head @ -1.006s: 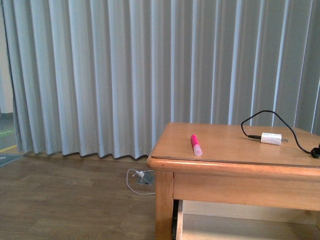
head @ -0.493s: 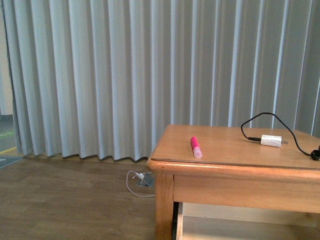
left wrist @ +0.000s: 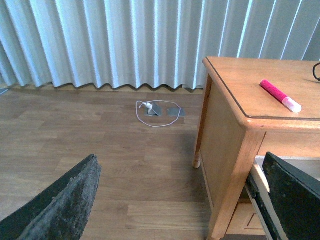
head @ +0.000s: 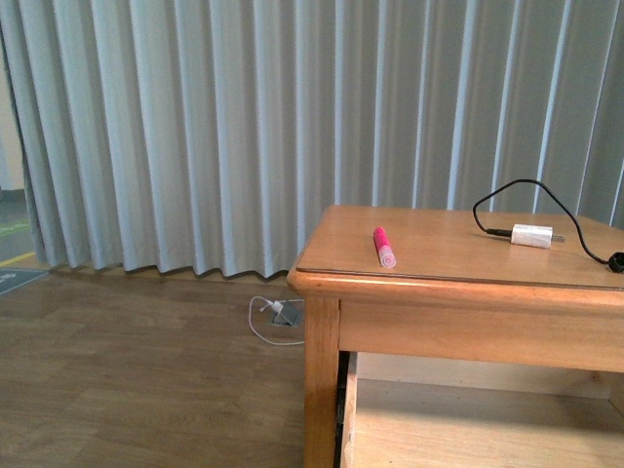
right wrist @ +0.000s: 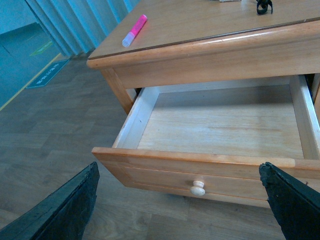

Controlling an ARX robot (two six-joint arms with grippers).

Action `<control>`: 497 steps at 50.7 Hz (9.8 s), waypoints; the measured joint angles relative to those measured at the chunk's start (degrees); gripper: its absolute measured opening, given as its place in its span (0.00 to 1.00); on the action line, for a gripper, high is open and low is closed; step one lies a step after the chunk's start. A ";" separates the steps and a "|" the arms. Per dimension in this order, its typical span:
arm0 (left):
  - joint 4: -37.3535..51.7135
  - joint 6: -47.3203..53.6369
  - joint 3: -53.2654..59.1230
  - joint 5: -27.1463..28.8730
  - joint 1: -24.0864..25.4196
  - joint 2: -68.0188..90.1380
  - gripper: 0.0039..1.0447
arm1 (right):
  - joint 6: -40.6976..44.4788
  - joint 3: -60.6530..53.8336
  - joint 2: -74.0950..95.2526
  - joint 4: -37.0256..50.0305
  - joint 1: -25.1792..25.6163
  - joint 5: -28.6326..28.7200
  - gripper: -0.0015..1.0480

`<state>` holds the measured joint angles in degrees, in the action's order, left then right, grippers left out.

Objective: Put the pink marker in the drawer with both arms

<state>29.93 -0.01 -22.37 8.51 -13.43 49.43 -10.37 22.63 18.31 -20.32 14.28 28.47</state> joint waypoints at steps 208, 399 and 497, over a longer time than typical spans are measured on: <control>-7.19 41.75 -51.56 -17.00 -21.59 70.27 0.53 | 0.00 -0.04 0.00 0.00 0.00 0.02 0.92; -30.16 -0.24 21.03 -8.50 13.27 -49.24 0.95 | 8.55 11.61 69.16 33.00 -19.10 -27.71 0.92; -30.16 -0.22 21.03 -8.50 13.27 -49.24 0.95 | 4.15 29.31 102.66 70.53 -18.64 -37.51 0.92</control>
<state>-0.23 -0.23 -1.34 0.01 -0.16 0.19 -6.22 51.94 120.97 50.22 -4.36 -9.04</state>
